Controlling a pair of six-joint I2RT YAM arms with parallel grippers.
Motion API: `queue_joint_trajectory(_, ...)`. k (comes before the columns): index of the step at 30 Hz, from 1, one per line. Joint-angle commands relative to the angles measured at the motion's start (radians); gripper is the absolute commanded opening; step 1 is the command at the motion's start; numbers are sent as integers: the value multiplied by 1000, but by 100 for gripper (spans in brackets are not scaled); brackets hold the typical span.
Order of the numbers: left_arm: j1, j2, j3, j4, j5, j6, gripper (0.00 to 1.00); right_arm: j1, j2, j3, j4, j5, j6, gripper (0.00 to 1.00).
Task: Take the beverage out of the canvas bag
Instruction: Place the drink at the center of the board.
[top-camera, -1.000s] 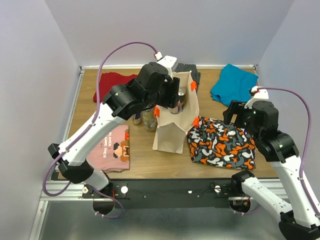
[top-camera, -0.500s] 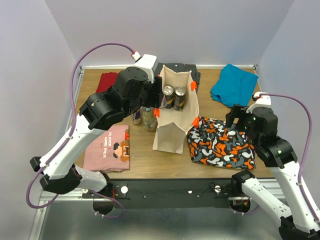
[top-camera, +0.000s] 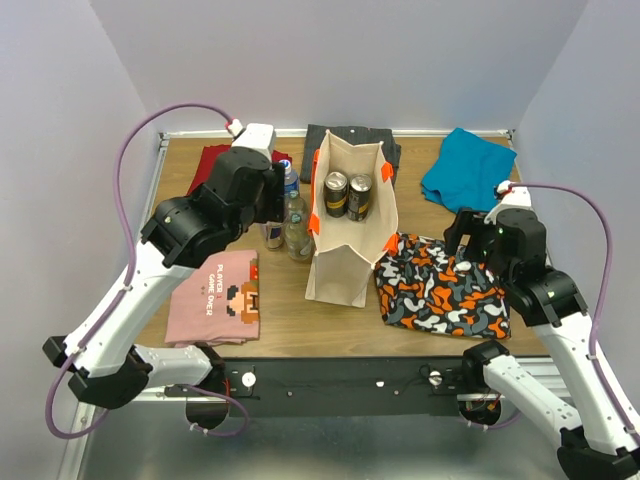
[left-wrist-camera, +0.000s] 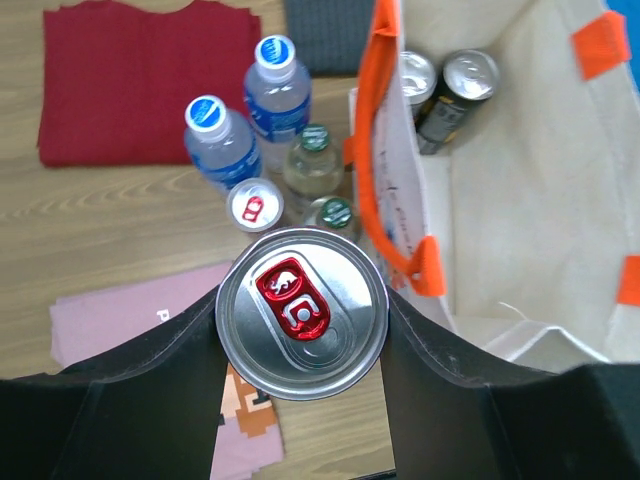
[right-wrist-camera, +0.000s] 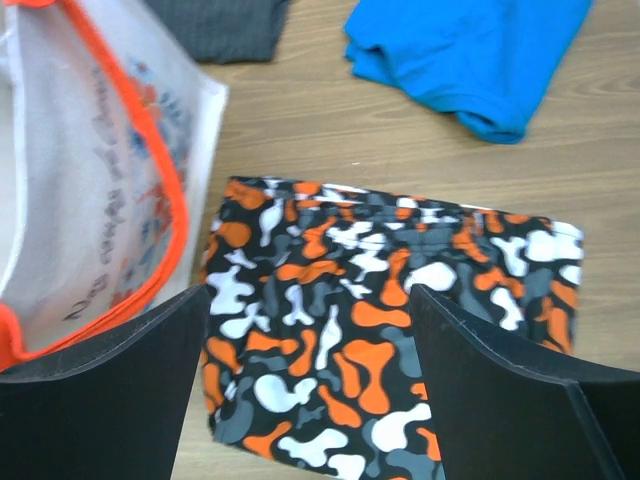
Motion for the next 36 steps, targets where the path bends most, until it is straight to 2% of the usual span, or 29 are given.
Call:
queue_joint_trajectory(1, 53, -92, -103, 74, 20, -26, 0, 0, 31, 53, 61, -215, 4, 90)
queue_joint_trajectory(5, 76, -121, -182, 86, 51, -37, 0, 1, 78, 84, 103, -431, 32, 91)
queue_joint_trajectory(7, 81, -143, -240, 111, 68, -41, 0, 0, 104, 90, 104, -455, 40, 91)
queue_joint_trajectory(17, 93, -186, -465, 229, 129, -73, 0, 0, 141, 92, 98, -422, 46, 94)
queue_joint_trajectory(27, 110, -190, -624, 382, 115, -72, 0, 0, 137, 98, 121, -521, 81, 95)
queue_joint_trajectory(36, 147, -173, -775, 565, 118, -69, 0, 0, 124, 90, 96, -452, 87, 95)
